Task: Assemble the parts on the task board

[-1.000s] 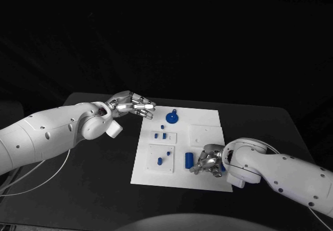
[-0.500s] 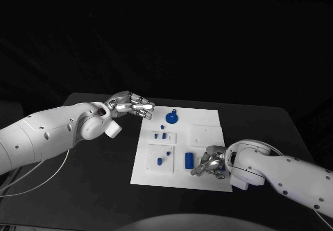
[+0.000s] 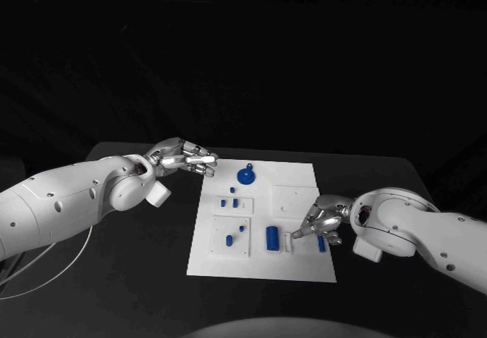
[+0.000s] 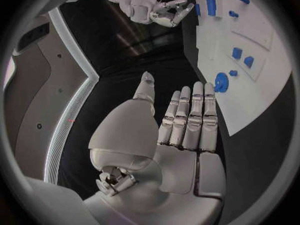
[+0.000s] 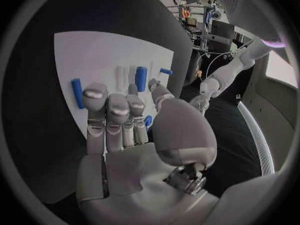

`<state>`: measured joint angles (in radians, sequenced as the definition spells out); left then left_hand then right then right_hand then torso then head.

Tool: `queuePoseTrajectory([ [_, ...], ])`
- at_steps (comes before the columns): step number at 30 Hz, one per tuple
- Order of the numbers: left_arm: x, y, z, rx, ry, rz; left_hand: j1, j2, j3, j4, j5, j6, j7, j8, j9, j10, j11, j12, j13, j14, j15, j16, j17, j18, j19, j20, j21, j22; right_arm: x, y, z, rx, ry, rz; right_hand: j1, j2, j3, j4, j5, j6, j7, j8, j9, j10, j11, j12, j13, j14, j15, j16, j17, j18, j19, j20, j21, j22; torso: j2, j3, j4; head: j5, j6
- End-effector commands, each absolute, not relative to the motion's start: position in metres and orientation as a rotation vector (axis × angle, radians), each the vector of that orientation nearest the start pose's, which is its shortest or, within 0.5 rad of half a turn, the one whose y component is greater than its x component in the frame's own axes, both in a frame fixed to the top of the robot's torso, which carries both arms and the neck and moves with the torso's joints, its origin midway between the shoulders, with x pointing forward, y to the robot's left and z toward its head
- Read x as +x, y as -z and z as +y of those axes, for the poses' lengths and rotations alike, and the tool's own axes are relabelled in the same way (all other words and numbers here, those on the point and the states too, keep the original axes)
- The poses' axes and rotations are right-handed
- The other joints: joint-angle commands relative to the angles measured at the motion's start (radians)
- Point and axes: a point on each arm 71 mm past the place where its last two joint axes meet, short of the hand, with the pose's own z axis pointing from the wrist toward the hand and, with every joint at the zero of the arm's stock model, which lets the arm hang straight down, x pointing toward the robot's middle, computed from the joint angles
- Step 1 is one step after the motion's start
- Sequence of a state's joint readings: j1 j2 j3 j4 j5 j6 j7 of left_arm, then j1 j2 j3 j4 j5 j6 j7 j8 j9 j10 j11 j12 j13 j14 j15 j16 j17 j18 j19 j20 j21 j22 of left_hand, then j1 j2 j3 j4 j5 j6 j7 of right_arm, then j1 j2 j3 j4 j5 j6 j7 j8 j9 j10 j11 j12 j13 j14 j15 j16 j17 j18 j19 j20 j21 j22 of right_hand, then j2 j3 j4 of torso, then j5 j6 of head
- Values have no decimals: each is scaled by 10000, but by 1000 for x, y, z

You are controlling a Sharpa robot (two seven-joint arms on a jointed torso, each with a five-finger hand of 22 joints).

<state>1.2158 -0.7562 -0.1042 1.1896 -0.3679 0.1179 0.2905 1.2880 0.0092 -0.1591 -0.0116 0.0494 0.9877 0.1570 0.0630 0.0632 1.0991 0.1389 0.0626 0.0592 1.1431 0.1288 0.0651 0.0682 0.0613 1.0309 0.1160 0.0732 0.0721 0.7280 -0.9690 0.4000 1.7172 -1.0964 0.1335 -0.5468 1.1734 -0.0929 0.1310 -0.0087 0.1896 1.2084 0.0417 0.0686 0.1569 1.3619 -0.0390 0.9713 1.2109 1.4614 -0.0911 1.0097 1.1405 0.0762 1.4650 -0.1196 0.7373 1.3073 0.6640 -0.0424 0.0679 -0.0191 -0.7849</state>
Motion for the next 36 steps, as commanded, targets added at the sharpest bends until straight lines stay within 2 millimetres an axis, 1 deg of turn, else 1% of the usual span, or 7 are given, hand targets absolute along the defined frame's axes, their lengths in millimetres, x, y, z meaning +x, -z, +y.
queuePoseTrajectory([
  [1, 526, 216, 243, -7297, 14444, 17864, 34, -22, 66, -11, -6, 73, -36, 35, 7, 121, -24, -15, 15, 131, -47, -21, 22, -95, 77, -56, 43, 28, 410, 254, -240, 4242, -6700, 23315, 34, 65, 136, -288, -106, 163, -43, -42, 290, 63, -63, 55, 52, 11, -57, -54, -25, -129, 563, 11, -47, 359, -5, 16, -9, -132, 45],
  [8, 527, 212, 244, -7740, 14427, 16937, 146, 35, 150, -113, 171, 33, -42, 28, 2, 394, -99, -8, 20, 365, -119, -11, 64, -78, 203, -104, 96, 49, 419, 257, -275, 4777, -4821, 23345, -175, -73, 647, -487, 12, 113, -118, -43, 1508, 27, -120, -97, 3, 2, -97, -94, -72, -171, 551, -46, -170, 280, 1, 10, -7, -336, 72],
  [10, 527, 211, 244, -7846, 14476, 16786, 149, 50, 154, -130, 198, 28, -44, 33, 3, 401, -102, -12, 19, 376, -124, -16, 63, -74, 230, -112, 108, 53, 419, 260, -283, 4874, -4164, 23508, -251, -101, 709, -372, -204, 85, -108, -46, 1637, -17, -115, -218, -73, -8, -102, -136, -99, -153, 547, -45, -253, 244, -4, -13, 6, -382, 71],
  [14, 526, 210, 244, -7944, 14536, 16643, 154, 73, 147, -184, 218, -61, -15, 31, 2, 369, -88, -12, 19, 366, -117, -18, 55, -74, 243, -113, 107, 47, 419, 264, -293, 4802, -3016, 23640, -263, -232, 829, -176, -311, 141, -155, -43, 1971, -27, -131, -277, -135, 1, -100, -124, -84, -163, 547, -42, -276, 221, 1, -5, 1, -381, 112],
  [18, 526, 210, 242, -7964, 14588, 16607, 157, 71, 140, -219, 213, -320, -48, 20, -9, 328, -84, -14, 18, 338, -109, -20, 52, -64, 248, -105, 102, 42, 416, 270, -296, 4875, -2381, 23627, -278, -371, 910, -27, -460, 208, -183, -24, 2154, -63, -138, -334, -177, -6, -100, -170, -112, -172, 540, -38, -323, 196, -11, -15, 22, -461, 99],
  [30, 525, 212, 241, -7924, 14661, 16742, 137, 71, 134, -233, 182, -112, -2, 46, 3, 274, -59, -14, 18, 280, -89, -22, 48, -44, 245, -87, 95, 39, 415, 285, -298, 4322, -1198, 23664, -476, -769, 1535, 563, -1255, 136, -228, -40, 3468, -83, -154, -332, -204, 5, -102, -216, -132, -202, 543, -46, -350, 160, 5, -22, 40, -465, 36],
  [36, 524, 212, 241, -7916, 14683, 16828, 117, 70, 133, -224, 156, -108, -1, 38, 1, 249, -51, -14, 18, 261, -81, -22, 47, -37, 240, -77, 90, 38, 412, 291, -290, 4205, -1278, 23636, -533, -814, 1538, 636, -1310, 112, -218, -45, 3558, -87, -148, -328, -205, 1, -100, -221, -135, -204, 541, -45, -359, 155, 10, -6, 32, -409, 14],
])
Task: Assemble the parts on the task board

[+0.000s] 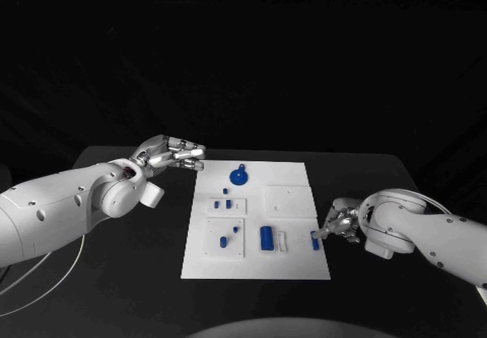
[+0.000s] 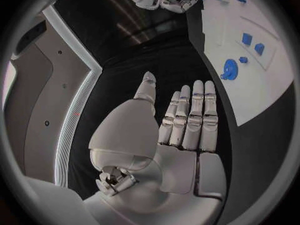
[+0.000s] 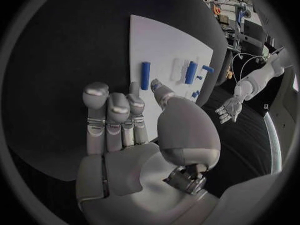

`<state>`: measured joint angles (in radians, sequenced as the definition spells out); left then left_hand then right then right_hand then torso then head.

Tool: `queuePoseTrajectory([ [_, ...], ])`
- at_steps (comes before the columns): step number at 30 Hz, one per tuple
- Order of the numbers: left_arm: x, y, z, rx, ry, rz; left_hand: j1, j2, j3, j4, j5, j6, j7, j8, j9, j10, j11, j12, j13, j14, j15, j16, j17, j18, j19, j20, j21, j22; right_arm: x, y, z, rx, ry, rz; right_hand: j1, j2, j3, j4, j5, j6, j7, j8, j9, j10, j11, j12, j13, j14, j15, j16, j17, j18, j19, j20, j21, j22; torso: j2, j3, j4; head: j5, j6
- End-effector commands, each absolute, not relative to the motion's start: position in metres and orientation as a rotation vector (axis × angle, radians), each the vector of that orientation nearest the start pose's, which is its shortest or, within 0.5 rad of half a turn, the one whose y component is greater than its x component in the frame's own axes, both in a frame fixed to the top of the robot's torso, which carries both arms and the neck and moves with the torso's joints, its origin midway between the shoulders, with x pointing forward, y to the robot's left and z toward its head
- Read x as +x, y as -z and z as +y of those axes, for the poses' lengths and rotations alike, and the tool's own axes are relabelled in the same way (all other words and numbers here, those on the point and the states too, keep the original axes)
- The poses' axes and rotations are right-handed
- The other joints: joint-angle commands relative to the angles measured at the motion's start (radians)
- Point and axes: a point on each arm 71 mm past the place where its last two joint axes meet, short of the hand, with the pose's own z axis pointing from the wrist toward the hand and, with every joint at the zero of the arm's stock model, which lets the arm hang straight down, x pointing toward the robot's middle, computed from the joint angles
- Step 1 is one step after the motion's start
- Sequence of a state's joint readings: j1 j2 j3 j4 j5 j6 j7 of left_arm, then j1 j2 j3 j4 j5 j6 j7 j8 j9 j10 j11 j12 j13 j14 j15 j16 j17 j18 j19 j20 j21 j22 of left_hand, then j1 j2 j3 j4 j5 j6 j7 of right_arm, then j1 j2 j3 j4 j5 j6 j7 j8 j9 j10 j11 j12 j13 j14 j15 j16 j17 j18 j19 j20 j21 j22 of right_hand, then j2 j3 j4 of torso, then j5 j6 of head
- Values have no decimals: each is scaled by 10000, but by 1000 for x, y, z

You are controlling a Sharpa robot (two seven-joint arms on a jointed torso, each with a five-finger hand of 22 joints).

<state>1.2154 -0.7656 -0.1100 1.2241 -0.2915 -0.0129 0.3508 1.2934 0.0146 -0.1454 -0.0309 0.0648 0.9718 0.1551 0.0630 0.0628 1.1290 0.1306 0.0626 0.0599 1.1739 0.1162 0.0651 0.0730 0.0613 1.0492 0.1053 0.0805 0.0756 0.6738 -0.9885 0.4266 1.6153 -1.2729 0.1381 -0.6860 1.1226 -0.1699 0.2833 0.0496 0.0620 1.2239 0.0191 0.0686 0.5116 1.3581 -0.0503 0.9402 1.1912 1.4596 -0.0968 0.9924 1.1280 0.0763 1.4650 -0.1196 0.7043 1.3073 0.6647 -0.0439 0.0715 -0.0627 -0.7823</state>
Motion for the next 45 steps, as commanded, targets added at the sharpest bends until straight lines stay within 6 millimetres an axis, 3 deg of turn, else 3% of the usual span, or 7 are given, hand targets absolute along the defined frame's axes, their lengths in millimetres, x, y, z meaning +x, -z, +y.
queuePoseTrajectory([
  [1, 524, 212, 241, -7915, 14686, 16841, 63, 16, -4, -31, 2, 51, 18, 38, 5, -50, 32, -14, 10, -47, 45, -22, -1, -36, 58, 30, 17, 3, 412, 292, -289, 4203, -1295, 23629, -43, -67, 15, 84, -49, -52, 10, -45, 24, -51, -31, -16, -8, 15, -43, -58, -18, -204, 541, -44, -36, 153, 5, 11, -1, 20, -19],
  [17, 523, 217, 239, -7939, 14645, 17343, 14, -49, 20, 40, -82, 17, 41, 37, 5, -230, 88, -14, 11, -219, 103, -23, -7, 16, 33, 83, 7, 2, 407, 309, -278, 3399, -895, 23869, 272, -73, 271, -101, -108, -87, 11, -54, 6, -66, -40, -29, -12, 18, -44, -44, 7, -219, 534, -45, -33, 157, -2, 0, -13, 46, -111],
  [28, 521, 219, 239, -7904, 14716, 17754, 12, -42, 33, 49, -84, 16, 42, 43, 7, -253, 94, -13, 11, -235, 109, -24, -6, 24, 21, 94, 2, 1, 405, 321, -273, 2533, -197, 23494, 194, -68, 747, -838, -93, -280, 115, -61, -567, -120, 16, 2, 21, 11, -12, -51, 62, -190, 537, -15, -61, 203, -3, 6, -18, 86, -122],
  [34, 520, 220, 238, -7878, 14795, 17897, -11, -33, 33, 68, -88, 2, 46, 39, 6, -272, 101, -14, 11, -237, 111, -22, -3, 28, 16, 97, 1, 1, 404, 326, -269, 2339, -101, 23356, 222, 22, 1348, -1132, -63, -788, 342, -74, -1550, -131, 126, 53, 50, 15, 53, -51, 74, -151, 543, 38, -23, 228, -4, 4, -10, 105, -140],
  [36, 520, 220, 238, -7873, 14808, 17939, -18, -23, 32, 75, -92, -24, 56, 32, 4, -279, 102, -14, 11, -234, 110, -22, -2, 30, 19, 98, 3, 2, 403, 328, -267, 2292, -96, 23363, 164, 37, 1572, -1382, 345, -934, 437, -64, -2238, -161, 184, 59, 43, 10, 85, -53, 70, -103, 540, 85, -27, 237, 0, 2, -9, 113, -138],
  [40, 519, 220, 238, -7868, 14819, 17994, -18, -15, 30, 79, -93, -93, 67, 27, 1, -281, 105, -13, 11, -231, 110, -22, -1, 30, 17, 98, 2, 2, 402, 328, -266, 2439, -219, 23376, 238, 155, 2307, -2164, 2680, -1508, 727, -74, -3609, -255, 275, 46, 21, -7, 153, -79, 46, -36, 530, 145, -58, 253, -5, -2, -15, 129, -146],
  [45, 519, 220, 238, -7861, 14802, 18067, -8, -15, 27, 74, -92, -178, 73, 24, -3, -285, 106, -13, 11, -230, 112, -21, 0, 31, 18, 100, 3, 2, 400, 328, -264, 3096, -676, 23441, -75, 378, 3909, -3038, 4164, -1276, 774, -61, -4297, -284, 256, 92, 31, -43, 128, -64, 64, 13, 520, 127, 30, 381, -8, 6, -17, 154, -150],
])
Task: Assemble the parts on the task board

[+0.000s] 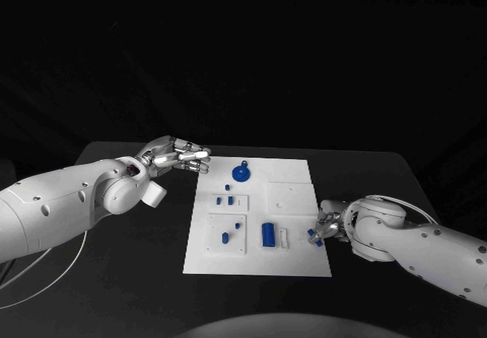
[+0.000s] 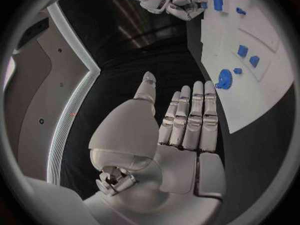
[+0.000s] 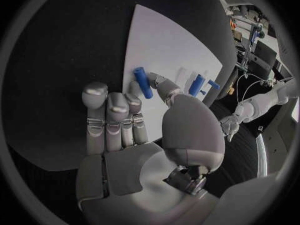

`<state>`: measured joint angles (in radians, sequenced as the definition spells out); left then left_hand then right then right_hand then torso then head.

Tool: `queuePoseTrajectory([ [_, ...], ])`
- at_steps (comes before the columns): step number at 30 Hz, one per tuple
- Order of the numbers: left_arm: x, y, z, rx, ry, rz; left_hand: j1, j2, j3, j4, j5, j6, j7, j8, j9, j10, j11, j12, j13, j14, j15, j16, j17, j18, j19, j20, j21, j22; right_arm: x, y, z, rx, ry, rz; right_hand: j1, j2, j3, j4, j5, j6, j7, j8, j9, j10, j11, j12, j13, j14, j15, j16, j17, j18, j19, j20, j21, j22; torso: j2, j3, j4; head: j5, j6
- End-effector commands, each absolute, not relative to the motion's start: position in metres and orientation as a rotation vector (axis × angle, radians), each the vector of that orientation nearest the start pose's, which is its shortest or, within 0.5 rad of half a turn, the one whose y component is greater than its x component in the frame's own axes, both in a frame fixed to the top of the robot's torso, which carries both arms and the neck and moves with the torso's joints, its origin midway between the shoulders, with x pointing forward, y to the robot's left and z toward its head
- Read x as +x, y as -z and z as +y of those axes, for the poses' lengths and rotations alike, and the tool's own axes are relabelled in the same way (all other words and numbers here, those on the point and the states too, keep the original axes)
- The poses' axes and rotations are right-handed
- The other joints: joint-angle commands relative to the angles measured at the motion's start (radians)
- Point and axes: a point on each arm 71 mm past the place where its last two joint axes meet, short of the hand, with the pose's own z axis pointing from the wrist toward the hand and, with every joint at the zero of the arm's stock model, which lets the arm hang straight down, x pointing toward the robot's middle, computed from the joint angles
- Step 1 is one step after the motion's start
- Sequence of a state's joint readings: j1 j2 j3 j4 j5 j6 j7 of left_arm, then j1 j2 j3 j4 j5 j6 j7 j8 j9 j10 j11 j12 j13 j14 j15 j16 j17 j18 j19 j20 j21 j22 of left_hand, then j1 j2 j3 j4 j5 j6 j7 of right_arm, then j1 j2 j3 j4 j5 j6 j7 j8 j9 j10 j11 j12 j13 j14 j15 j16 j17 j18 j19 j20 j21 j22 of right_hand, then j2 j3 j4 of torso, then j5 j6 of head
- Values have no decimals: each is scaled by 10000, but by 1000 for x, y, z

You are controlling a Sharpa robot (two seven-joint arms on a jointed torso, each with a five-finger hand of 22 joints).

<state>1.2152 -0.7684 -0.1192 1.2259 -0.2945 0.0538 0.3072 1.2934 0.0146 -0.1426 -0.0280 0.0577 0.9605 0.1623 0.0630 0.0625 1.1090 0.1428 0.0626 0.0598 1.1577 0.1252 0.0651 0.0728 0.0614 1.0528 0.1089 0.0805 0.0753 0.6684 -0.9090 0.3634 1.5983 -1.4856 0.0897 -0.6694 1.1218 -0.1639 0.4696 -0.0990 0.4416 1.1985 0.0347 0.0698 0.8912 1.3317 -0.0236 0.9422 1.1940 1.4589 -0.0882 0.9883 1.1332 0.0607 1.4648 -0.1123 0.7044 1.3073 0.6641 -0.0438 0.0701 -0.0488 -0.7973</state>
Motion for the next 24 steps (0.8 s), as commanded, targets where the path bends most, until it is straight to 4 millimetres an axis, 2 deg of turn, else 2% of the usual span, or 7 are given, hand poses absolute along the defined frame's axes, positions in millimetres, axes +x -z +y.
queuePoseTrajectory([
  [1, 519, 221, 238, -7861, 14796, 18082, -8, -15, -3, 46, -21, -98, 4, 23, -1, -89, -13, -14, 13, -67, 21, -21, 3, 30, -18, 63, 3, 5, 399, 328, -263, 3290, -822, 23463, -152, 339, 2315, -1684, 614, -1000, 615, -75, -8181, -12, -19, 82, 3, -43, 37, -17, 19, 176, 518, 45, 82, 439, -1, 5, -4, 18, 2],
  [4, 519, 221, 239, -7864, 14780, 18113, -9, -15, -3, 47, -21, -119, 5, 22, -1, -92, -12, -15, 12, -67, 21, -22, 3, 30, -19, 64, 3, 5, 398, 327, -262, 3864, -1230, 23506, -312, 335, 2838, -1826, 1040, -987, 616, -72, -8242, 1, -22, 97, 0, -54, 23, -6, 34, 198, 493, 33, 159, 584, -1, 3, -4, 24, 4],
  [5, 519, 221, 239, -7867, 14774, 18126, -9, -15, -3, 47, -21, -119, 5, 22, -1, -92, -12, -15, 12, -67, 21, -22, 3, 30, -19, 64, 3, 5, 397, 327, -262, 4112, -1402, 23529, -325, 324, 2928, -1832, 1225, -1017, 621, -75, -8253, -5, -13, 80, -14, -61, 24, -18, 28, 203, 485, 33, 160, 615, -2, 5, -3, 26, 2],
  [9, 519, 221, 239, -7870, 14765, 18179, -9, -15, -3, 47, -21, -119, 5, 22, -1, -92, -12, -15, 12, -67, 21, -22, 3, 30, -19, 64, 3, 5, 395, 325, -260, 4836, -1961, 23535, -366, 323, 3035, -1829, 1496, -983, 609, -74, -8264, -4, -14, 75, -32, -61, 18, -15, 34, 223, 475, 34, 181, 725, -2, -4, -4, 18, 5],
  [14, 519, 222, 239, -7865, 14748, 18235, 11, -1, -1, 36, -20, -88, 6, 31, 2, -94, -12, -14, 13, -67, 21, -22, 3, 32, -17, 63, 4, 5, 392, 319, -255, 5572, -2645, 23344, -391, 293, 3024, -1829, 1671, -917, 594, -75, -8267, 13, -26, 93, -31, -60, -1, -6, 46, 229, 490, 15, 217, 762, 0, -3, -2, 46, 8],
  [17, 519, 222, 239, -7868, 14730, 18272, 5, 6, -7, 38, -20, -76, 6, 34, 4, -92, -11, -13, 13, -66, 21, -21, 4, 32, -17, 64, 3, 5, 390, 315, -252, 5919, -3016, 23202, -372, 256, 3012, -1835, 1725, -941, 598, -76, -8266, 25, -27, 99, -33, -61, -4, -1, 54, 230, 499, 11, 252, 776, -4, -6, 6, 1, 0],
  [24, 519, 223, 238, -7854, 14697, 18406, -13, -12, -24, 55, -30, -114, 9, 28, 1, -108, -8, -14, 13, -81, 27, -22, 1, 32, -23, 68, 1, 4, 386, 305, -240, 6683, -4000, 23209, -361, 249, 2911, -1820, 1711, -847, 578, -75, -8264, 26, -35, 93, -41, -58, -13, 2, 62, 230, 501, 5, 271, 780, 4, -5, 2, 70, -25],
])
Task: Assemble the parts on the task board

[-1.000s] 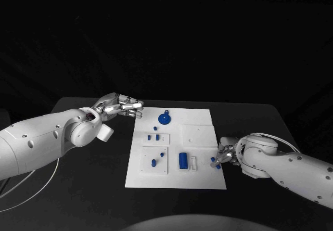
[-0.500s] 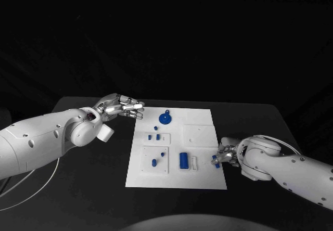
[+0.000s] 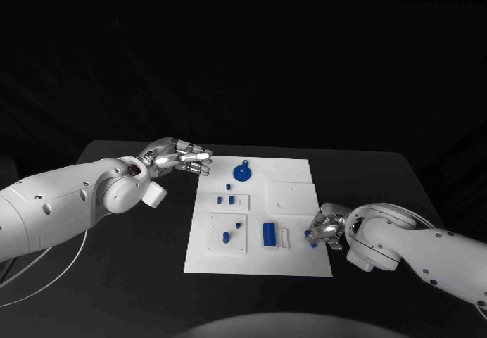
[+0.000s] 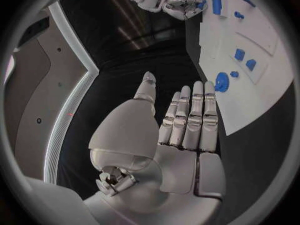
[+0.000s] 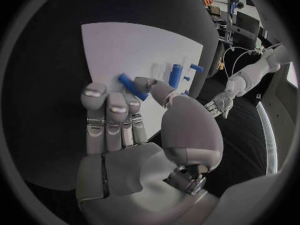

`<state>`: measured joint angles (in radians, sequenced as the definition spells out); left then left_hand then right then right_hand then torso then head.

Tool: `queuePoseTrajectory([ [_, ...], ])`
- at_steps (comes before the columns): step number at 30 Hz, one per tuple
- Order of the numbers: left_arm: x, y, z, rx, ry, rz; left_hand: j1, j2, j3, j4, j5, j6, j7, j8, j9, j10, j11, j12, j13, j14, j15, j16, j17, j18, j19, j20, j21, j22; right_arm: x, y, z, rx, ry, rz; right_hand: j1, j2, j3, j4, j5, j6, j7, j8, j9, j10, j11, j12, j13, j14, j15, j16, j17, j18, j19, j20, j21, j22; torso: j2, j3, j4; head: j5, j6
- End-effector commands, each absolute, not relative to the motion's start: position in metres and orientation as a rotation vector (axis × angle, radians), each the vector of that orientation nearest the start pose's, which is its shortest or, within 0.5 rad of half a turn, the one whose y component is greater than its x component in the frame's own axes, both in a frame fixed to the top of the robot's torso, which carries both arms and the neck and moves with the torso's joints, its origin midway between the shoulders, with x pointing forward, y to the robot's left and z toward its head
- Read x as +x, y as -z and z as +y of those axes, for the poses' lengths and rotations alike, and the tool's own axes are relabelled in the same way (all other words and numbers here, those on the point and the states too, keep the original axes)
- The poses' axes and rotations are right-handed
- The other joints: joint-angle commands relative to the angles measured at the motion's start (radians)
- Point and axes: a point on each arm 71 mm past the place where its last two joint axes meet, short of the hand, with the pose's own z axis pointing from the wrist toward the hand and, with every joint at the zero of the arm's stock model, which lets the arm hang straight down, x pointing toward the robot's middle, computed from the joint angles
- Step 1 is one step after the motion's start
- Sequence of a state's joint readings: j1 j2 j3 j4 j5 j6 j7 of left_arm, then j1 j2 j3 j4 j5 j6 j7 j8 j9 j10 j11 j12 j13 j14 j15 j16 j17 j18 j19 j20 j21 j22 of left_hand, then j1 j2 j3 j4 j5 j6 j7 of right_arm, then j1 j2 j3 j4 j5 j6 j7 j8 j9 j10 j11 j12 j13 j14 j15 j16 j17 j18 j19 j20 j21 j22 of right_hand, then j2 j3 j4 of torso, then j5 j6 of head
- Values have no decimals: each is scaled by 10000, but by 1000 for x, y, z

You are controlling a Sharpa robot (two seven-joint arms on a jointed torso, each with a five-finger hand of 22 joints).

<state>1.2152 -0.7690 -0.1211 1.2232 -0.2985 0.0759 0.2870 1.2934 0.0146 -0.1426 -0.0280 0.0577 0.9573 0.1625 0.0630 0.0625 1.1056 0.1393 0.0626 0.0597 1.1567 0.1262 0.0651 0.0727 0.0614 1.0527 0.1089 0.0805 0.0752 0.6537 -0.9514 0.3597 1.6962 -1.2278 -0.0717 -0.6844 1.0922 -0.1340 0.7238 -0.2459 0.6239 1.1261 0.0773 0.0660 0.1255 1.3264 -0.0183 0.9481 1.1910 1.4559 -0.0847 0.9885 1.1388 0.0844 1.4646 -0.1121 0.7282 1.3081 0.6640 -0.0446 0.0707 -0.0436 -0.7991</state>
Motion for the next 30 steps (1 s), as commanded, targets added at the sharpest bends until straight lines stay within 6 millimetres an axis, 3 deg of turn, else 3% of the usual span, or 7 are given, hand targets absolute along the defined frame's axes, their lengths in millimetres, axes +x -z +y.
queuePoseTrajectory([
  [1, 519, 223, 238, -7852, 14696, 18415, -13, -12, -24, 56, -30, -82, 7, 28, 2, -74, 27, -14, 13, -72, 17, -22, 2, 33, -22, 68, 1, 5, 385, 304, -238, 6851, -4161, 23267, -71, -42, 345, -346, -65, -128, 154, -37, -608, 80, -90, 40, -6, -29, -54, -3, 7, -5, 506, -2, 41, 773, 5, 1, -2, 8, 0],
  [10, 519, 224, 236, -7819, 14721, 18513, -10, -11, -23, 66, -38, -84, 9, 30, 3, -78, 28, -13, 13, -76, 18, -22, 2, 33, -24, 69, 0, 5, 386, 299, -223, 7327, -4914, 23476, -74, 10, 133, -344, -19, -50, 138, -37, -605, 61, -111, 32, 2, -29, -70, -16, 21, -6, 510, -14, 5, 763, 3, -4, 14, 19, 8],
  [18, 518, 224, 235, -7793, 14718, 18623, -19, -23, -32, 77, -43, -116, 13, 27, 1, -92, 34, -14, 13, -87, 22, -23, 0, 32, -33, 72, -5, 3, 390, 299, -218, 7049, -4866, 23557, -125, 150, -363, -282, -433, 27, 119, -38, -604, 53, -120, 19, 6, -14, -58, -34, 22, -37, 521, -1, -87, 723, 4, -2, 10, 69, -2],
  [22, 518, 224, 235, -7769, 14712, 18678, -22, -34, -38, 85, -47, -136, 16, 26, 0, -101, 36, -14, 13, -96, 25, -23, -1, 31, -37, 74, -7, 2, 392, 299, -217, 6741, -4732, 23490, -142, 229, -764, -187, -1212, 56, 104, -36, -602, 49, -123, -9, -13, -5, -50, -60, 2, -51, 529, 11, -178, 673, 4, 2, 6, 87, -4],
  [23, 518, 224, 235, -7762, 14703, 18687, -27, -39, -42, 94, -53, -138, 16, 27, 1, -102, 36, -13, 13, -98, 26, -23, -2, 31, -39, 75, -8, 2, 393, 298, -217, 6656, -4685, 23449, -178, 285, -1058, -71, -1916, 122, 73, -32, -597, 82, -129, 14, -6, 11, -39, -52, 4, -62, 534, 25, -203, 651, 6, 3, 2, 102, -3],
  [30, 517, 224, 236, -7729, 14682, 18746, -27, -39, -42, 94, -53, -138, 16, 27, 1, -102, 36, -13, 13, -98, 26, -23, -2, 31, -39, 75, -8, 2, 395, 295, -217, 5883, -4293, 23061, -114, 475, -1942, 403, -3828, 409, -75, -22, -591, 75, -148, -44, -65, 28, -33, -109, -51, -89, 559, 39, -310, 537, 4, 5, -7, 120, -26],
])
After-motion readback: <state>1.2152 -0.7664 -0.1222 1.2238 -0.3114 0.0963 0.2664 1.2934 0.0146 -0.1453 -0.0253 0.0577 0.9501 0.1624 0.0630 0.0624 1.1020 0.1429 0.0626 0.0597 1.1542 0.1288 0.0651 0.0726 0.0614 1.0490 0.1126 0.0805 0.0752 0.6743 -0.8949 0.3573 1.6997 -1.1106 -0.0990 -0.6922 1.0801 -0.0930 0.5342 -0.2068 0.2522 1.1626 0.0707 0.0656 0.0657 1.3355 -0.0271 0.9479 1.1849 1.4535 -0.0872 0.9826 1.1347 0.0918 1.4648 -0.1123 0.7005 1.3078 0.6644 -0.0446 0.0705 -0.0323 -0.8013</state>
